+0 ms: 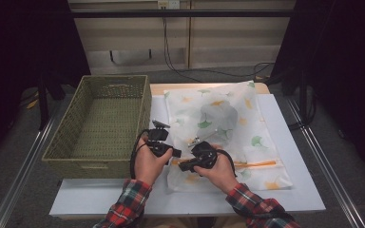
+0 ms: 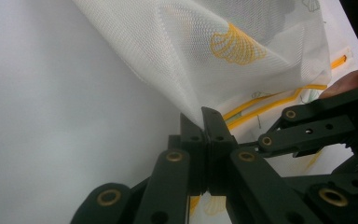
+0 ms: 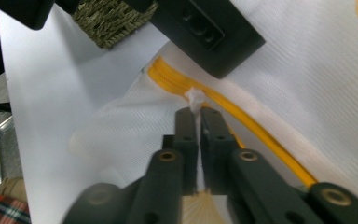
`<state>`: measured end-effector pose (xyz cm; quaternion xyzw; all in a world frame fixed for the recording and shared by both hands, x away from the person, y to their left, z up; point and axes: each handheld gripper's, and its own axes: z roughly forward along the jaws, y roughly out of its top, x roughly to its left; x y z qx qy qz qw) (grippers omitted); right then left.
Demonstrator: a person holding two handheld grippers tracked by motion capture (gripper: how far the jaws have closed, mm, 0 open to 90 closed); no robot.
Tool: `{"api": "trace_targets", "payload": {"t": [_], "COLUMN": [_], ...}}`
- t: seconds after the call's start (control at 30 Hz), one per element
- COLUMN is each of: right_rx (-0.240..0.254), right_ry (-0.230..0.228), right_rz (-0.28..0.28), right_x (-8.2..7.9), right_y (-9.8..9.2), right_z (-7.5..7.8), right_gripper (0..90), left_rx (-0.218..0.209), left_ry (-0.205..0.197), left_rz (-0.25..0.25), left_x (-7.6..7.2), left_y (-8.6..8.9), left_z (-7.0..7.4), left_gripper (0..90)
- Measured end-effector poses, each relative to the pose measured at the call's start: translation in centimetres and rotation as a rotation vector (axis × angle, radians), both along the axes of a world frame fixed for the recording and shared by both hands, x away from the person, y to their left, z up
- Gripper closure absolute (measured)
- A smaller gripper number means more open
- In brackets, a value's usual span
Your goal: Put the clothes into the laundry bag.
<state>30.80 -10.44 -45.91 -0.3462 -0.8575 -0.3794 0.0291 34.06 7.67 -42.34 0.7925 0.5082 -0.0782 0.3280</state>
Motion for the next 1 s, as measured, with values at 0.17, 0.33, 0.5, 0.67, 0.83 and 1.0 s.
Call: {"api": "trace_targets", "payload": {"t": [0.17, 0.33, 0.5, 0.67, 0.83, 1.0], "right_rx": [0.003, 0.017, 0.018, 0.009, 0.001, -0.004], "right_ry": [0.005, 0.01, 0.004, 0.013, 0.019, 0.022], "right_rz": [-0.001, -0.008, -0.016, -0.024, -0.015, -0.009], "right_x": [-0.03, -0.04, 0.09, 0.14, 0.17, 0.21], "right_y": [-0.31, -0.15, 0.0, 0.09, -0.02, -0.09], "right_z": [0.22, 0.21, 0.08, 0.07, 0.32, 0.77], "right_gripper": [89.8, 86.8, 84.6, 90.0, 90.0, 90.0], "left_rx": [-0.008, -0.003, -0.01, -0.008, -0.01, -0.004], "left_ry": [0.001, 0.003, 0.009, 0.006, -0.002, -0.007], "left_rz": [0.007, -0.008, -0.004, -0.004, 0.007, 0.002], "left_x": [-0.04, -0.04, -0.05, -0.03, -0.04, 0.03], "left_y": [-0.06, -0.1, -0.12, -0.06, -0.02, 0.11], "left_z": [0.0, 0.05, 0.0, 0.03, 0.04, 0.05], "left_gripper": [88.6, 88.7, 88.7, 88.8, 88.2, 79.8]}}
